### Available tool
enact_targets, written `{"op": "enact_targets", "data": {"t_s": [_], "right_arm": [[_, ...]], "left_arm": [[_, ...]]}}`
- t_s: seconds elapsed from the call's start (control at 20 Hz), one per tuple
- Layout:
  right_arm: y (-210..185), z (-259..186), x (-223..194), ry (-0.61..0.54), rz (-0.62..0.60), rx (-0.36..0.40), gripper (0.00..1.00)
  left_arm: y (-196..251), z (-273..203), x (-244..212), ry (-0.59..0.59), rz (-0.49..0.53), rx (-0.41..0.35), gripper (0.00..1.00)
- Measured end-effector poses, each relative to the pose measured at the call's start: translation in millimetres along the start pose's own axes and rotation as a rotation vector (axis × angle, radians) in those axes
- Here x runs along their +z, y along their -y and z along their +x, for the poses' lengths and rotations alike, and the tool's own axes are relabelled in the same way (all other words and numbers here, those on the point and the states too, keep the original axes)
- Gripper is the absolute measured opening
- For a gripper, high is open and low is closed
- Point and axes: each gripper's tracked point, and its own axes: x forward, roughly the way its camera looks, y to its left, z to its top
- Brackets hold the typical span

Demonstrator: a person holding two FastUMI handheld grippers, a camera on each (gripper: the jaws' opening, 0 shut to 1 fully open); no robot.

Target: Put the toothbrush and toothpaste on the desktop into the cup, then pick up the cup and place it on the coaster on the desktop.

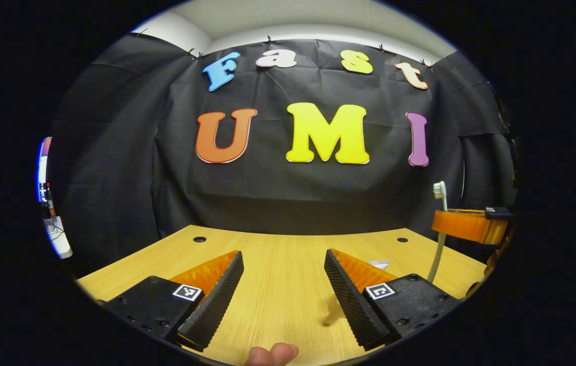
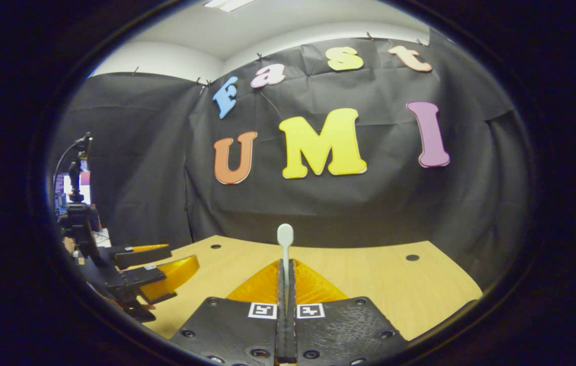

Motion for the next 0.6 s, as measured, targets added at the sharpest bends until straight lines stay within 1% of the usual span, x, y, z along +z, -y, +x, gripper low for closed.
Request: {"op": "enact_targets", "data": {"t_s": [0.15, 0.25, 0.3, 0.45, 0.6], "right_arm": [[-13.9, 40.6, 7.3, 0.040, -0.008, 0.026, 0.00], [-17.1, 57.3, 6.2, 0.058, -0.027, 0.024, 0.00], [-18.8, 64.6, 3.2, 0.062, -0.025, 0.026, 0.02], [-17.7, 77.5, -4.2, 0.058, -0.012, 0.023, 0.00], [-13.1, 79.4, -7.8, 0.058, -0.008, 0.017, 0.00]], "left_arm": [[-16.6, -11.8, -6.9, -0.011, -0.031, 0.015, 0.99], [-24.3, -16.2, -8.9, -0.010, -0.033, 0.019, 0.99], [-27.7, -17.3, -9.4, -0.009, -0.029, 0.022, 0.99], [-34.7, -16.6, -13.9, -0.011, -0.018, 0.026, 0.99], [-34.1, -17.8, -17.3, -0.022, -0.034, 0.022, 0.99]]}}
